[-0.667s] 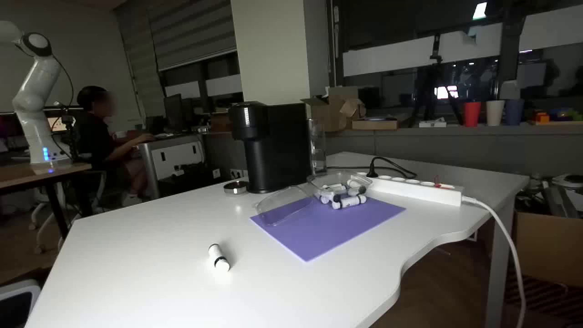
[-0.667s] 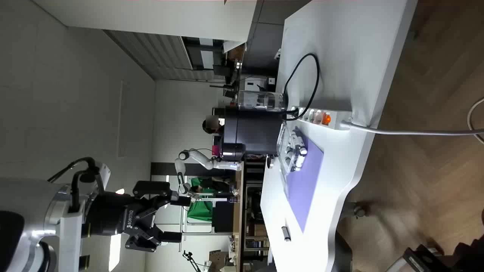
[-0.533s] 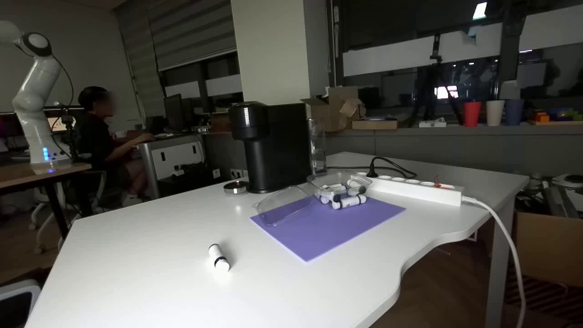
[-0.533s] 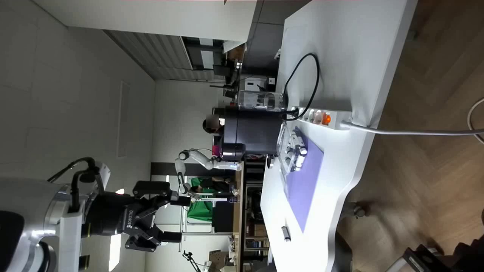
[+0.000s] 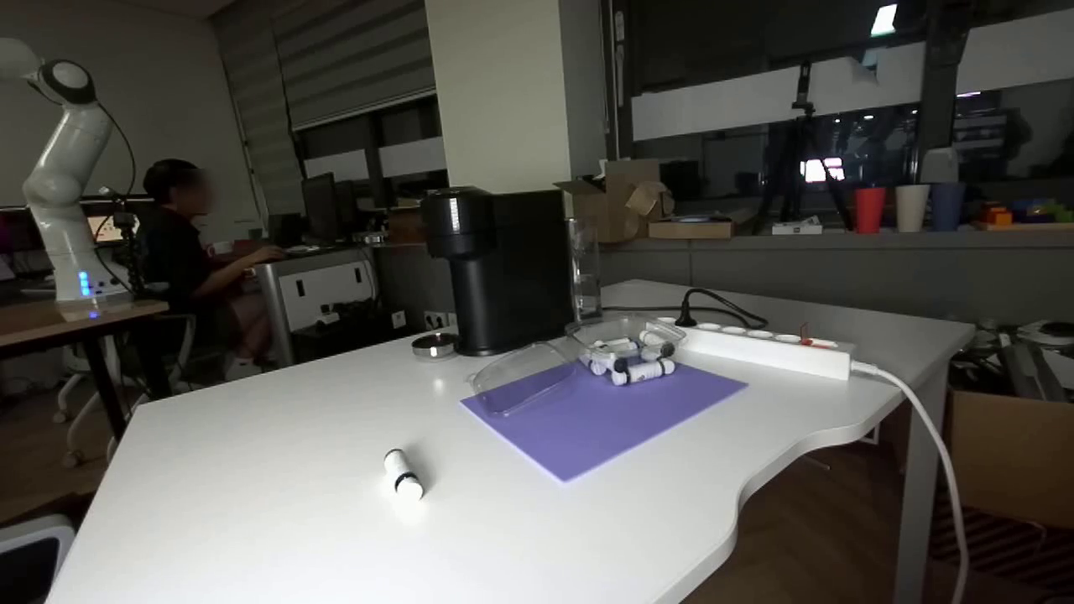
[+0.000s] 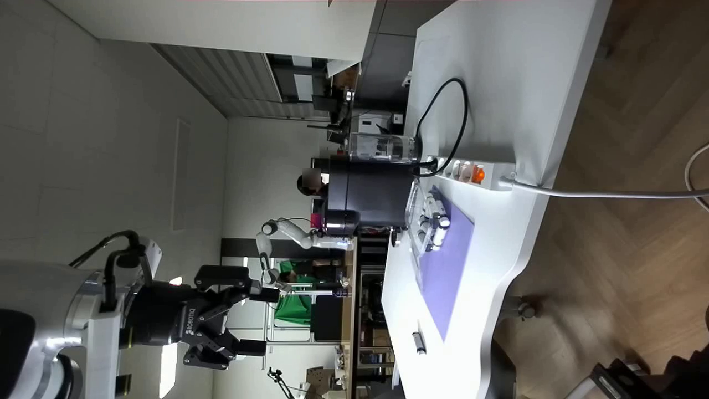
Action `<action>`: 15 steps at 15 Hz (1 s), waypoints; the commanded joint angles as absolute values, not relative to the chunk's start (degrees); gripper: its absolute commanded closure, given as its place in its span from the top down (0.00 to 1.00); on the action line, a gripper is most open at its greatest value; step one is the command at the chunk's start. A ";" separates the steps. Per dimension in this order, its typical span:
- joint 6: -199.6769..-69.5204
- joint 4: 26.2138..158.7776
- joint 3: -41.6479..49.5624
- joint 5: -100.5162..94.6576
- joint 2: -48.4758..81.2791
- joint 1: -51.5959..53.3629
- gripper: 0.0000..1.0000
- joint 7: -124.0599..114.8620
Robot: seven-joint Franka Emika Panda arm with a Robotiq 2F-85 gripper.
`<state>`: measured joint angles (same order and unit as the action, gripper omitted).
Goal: Close the load of the colourless bowl
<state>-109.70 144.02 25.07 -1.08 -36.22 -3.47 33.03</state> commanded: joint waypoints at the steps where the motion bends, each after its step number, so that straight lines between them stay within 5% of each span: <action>1: -112.51 145.44 22.40 -2.85 -36.19 -5.15 1.00 34.76; 8: -126.34 155.29 16.17 -10.15 -29.27 -1.56 1.00 44.16; 15: -152.27 160.32 6.83 -25.12 -8.10 -2.19 1.00 42.46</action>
<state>-144.03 160.96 10.36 -17.80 -16.76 -0.52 44.34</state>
